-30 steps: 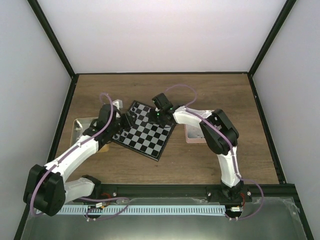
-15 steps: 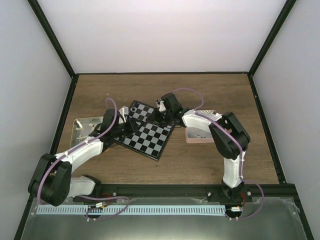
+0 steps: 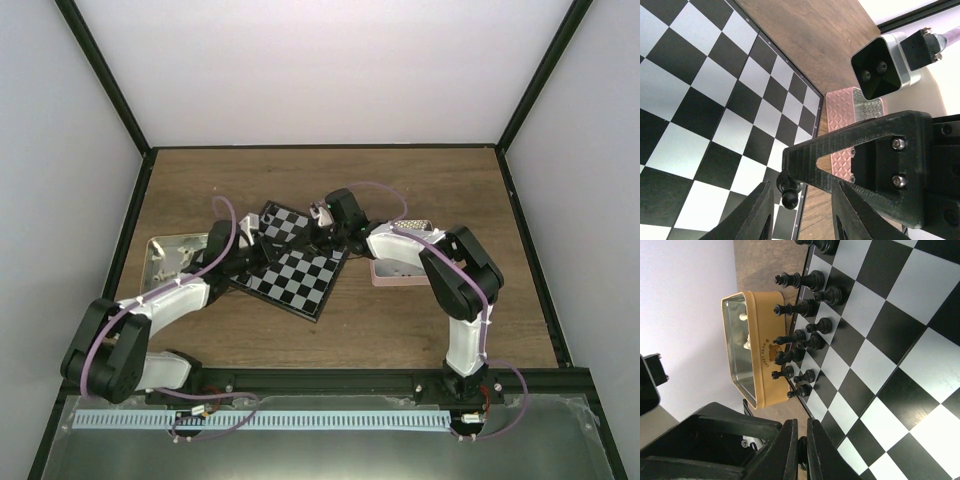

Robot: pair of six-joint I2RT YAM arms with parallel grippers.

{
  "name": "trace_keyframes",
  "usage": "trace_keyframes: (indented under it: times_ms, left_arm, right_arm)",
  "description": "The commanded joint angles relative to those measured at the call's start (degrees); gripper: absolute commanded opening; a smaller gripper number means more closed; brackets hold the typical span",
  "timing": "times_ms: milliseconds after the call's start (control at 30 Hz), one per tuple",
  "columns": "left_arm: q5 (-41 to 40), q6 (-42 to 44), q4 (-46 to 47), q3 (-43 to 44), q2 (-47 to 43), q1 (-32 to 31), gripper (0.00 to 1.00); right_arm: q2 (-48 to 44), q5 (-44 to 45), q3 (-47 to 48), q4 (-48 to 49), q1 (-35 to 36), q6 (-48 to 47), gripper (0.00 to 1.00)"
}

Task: Set up the chess pieces on the board
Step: Place the chess piece on the chessboard.

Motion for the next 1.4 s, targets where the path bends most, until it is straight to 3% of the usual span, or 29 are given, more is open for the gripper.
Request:
trace_keyframes:
  times_ms: [0,233,400,500,600,767,1033,1367]
  left_arm:
    - [0.6,-0.2,2.5,-0.7,0.6,0.1,0.34]
    - [0.7,0.0,2.5,-0.7,1.4,0.1,0.22]
    - [-0.6,1.1,1.3,0.4,1.6,0.1,0.05]
    - [-2.8,4.1,-3.7,2.8,1.7,0.1,0.04]
    - [-7.3,9.3,-14.1,7.3,2.5,0.1,0.04]
    - [-15.2,18.4,-29.3,17.2,6.6,0.0,0.04]
    - [-23.3,25.5,-46.4,34.7,19.8,-0.3,0.04]
    - [-28.3,26.8,-50.0,42.7,28.0,-0.4,0.07]
  right_arm:
    - [-2.4,-2.0,0.0,1.9,-0.3,1.2,0.01]
    - [-2.2,-2.7,0.0,2.4,-0.3,1.7,0.01]
    - [-2.6,-1.4,0.5,0.8,-0.4,0.0,0.01]
    - [-2.7,3.6,3.3,-6.1,-1.2,-4.2,0.07]
    - [-3.9,12.0,5.7,-12.9,-3.0,-8.6,0.2]
    - [-8.2,22.3,3.9,-17.7,-5.0,-13.0,0.3]
    - [-12.0,26.8,-1.8,-18.4,-5.1,-14.3,0.32]
    - [-14.4,27.8,-5.8,-18.0,-5.1,-14.1,0.32]
